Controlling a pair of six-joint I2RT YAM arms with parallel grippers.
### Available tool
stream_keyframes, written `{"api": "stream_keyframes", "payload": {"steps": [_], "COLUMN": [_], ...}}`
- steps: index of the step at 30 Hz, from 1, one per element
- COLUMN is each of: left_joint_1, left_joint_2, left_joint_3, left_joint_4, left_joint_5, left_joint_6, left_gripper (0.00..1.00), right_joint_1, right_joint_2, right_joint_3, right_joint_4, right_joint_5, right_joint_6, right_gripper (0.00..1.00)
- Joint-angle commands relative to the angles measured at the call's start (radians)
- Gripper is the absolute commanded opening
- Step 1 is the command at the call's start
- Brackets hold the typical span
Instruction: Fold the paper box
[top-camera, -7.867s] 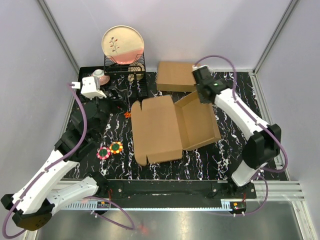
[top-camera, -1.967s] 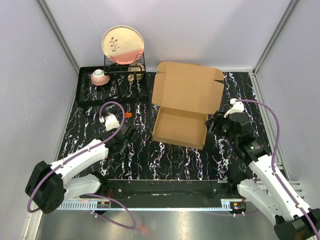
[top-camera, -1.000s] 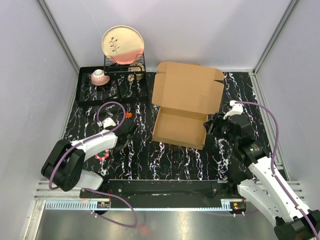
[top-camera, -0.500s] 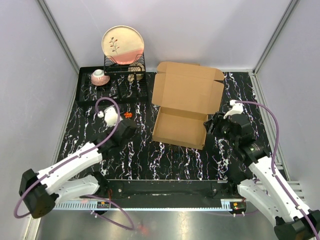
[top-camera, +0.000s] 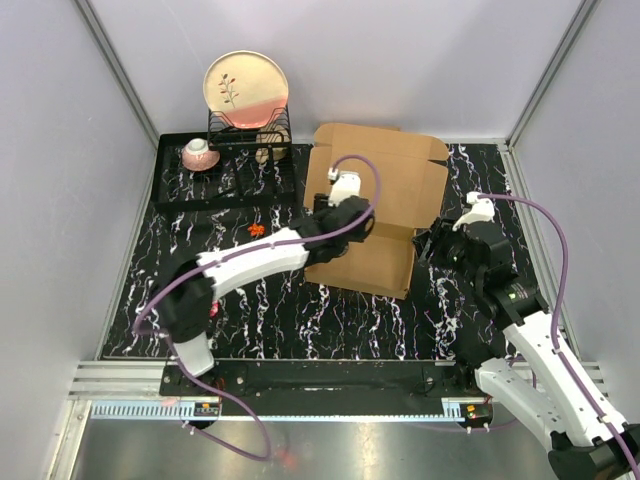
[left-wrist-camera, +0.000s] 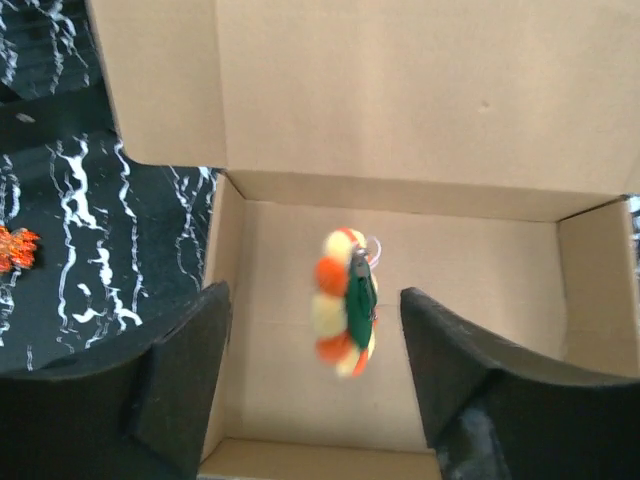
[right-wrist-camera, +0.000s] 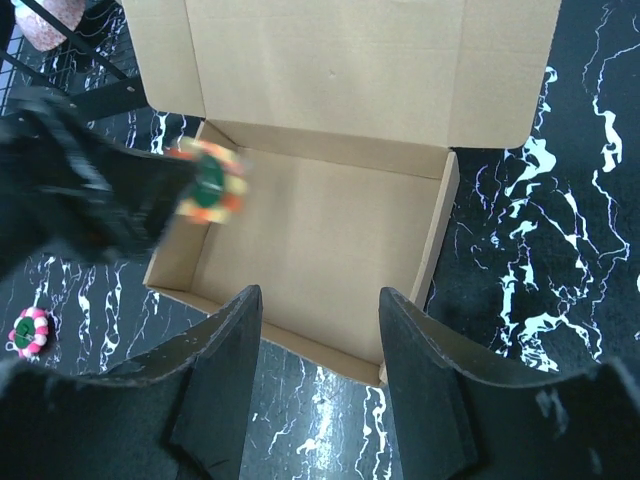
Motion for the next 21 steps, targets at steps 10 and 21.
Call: {"api": "stream_keyframes", "payload": {"steps": [10, 21], "left_joint_1": [-0.019, 0.32], "left_joint_2": [-0.108, -0.348], "left_joint_3": [0.003, -0.606], "left_joint_4": [-0.039, 0.455], "left_joint_5": [-0.201, 0.37], "left_joint_6": [0.095, -0.033], "left_gripper": [0.99, 0.91], "right_joint_1": [0.007, 0.007], "right_joint_2": [0.041, 0.043], "right_joint_3": [0.037, -0.024], "right_joint_4": [-0.042, -0.001], "right_joint_5": [0.096, 0.06], "right_joint_6": [-0.011, 0.023], "right_gripper": [0.58, 0.58]}}
